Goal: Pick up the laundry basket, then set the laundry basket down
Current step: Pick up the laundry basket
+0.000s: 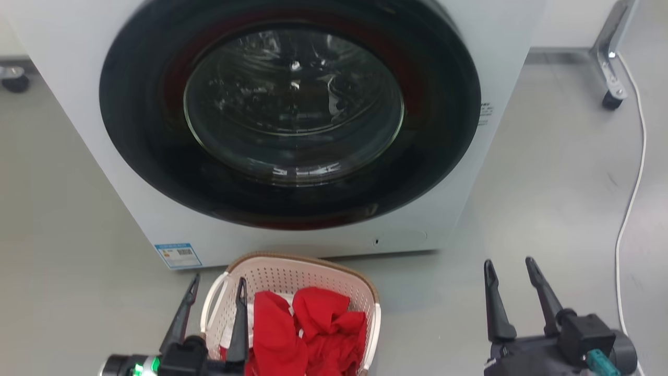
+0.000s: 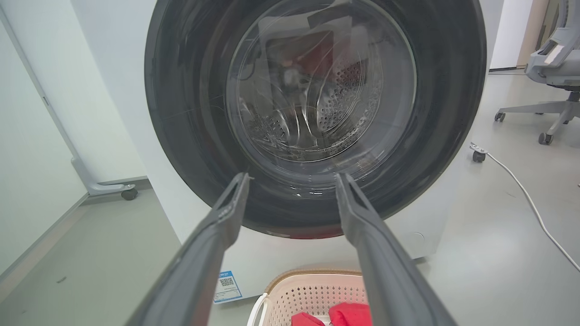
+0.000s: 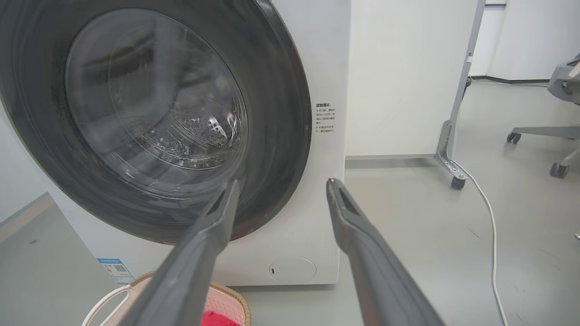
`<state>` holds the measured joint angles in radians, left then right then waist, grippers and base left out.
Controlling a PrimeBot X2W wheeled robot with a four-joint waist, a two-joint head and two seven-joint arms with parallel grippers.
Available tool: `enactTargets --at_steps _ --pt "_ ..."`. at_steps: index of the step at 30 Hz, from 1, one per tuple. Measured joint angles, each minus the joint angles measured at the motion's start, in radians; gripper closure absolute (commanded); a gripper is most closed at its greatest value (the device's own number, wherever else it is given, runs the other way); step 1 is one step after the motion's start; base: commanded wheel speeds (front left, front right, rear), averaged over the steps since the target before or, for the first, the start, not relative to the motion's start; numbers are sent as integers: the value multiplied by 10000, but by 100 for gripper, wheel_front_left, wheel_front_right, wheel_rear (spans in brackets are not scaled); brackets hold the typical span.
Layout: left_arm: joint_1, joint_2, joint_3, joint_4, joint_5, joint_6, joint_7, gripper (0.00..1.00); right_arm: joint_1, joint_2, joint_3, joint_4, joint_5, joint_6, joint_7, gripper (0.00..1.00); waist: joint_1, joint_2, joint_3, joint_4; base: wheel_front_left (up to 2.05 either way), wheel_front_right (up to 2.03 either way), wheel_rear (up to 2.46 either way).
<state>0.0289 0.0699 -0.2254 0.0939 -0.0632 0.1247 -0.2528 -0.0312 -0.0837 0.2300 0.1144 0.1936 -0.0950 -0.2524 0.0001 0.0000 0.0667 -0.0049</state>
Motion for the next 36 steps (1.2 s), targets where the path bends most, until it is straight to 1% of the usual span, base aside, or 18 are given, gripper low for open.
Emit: enactTargets --at_steps 5,12,16,18,22,30,31,36 --pt "-562 -21 159 115 -31 -2 0 0 -524 -25 -123 -96 0 163 -6 0 0 0 623 -12 0 0 0" --pt "-1366 -82 332 738 -61 -2 0 0 -1214 -169 -343 -59 12 309 -13 0 1 0 1586 -39 0 0 0" --pt "-1895 -109 433 1256 -165 0 0 0 -1649 -173 -445 -23 86 351 -13 0 2 1 2166 -55 0 0 0" --pt "-2175 -113 472 1517 -244 -2 0 0 -1862 -173 -477 2 88 424 -13 0 2 1 2455 -62 0 0 0" --pt "-2754 -127 545 2065 -357 -2 0 0 -2254 -173 -543 10 88 441 -15 0 2 1 3047 -72 0 0 0" --pt "-3989 -165 794 3185 -550 -2 88 0 -3138 -178 -637 -94 88 627 -42 0 1 1 4239 -61 0 0 0" --pt "-4280 -165 859 3436 -568 -2 130 0 -3392 -180 -652 -146 88 702 -42 0 1 1 4535 -53 0 0 0" --pt "-4936 -153 1030 3948 -604 -2 136 0 -3920 -180 -650 -255 88 790 -42 0 2 2 5286 -31 0 0 0"
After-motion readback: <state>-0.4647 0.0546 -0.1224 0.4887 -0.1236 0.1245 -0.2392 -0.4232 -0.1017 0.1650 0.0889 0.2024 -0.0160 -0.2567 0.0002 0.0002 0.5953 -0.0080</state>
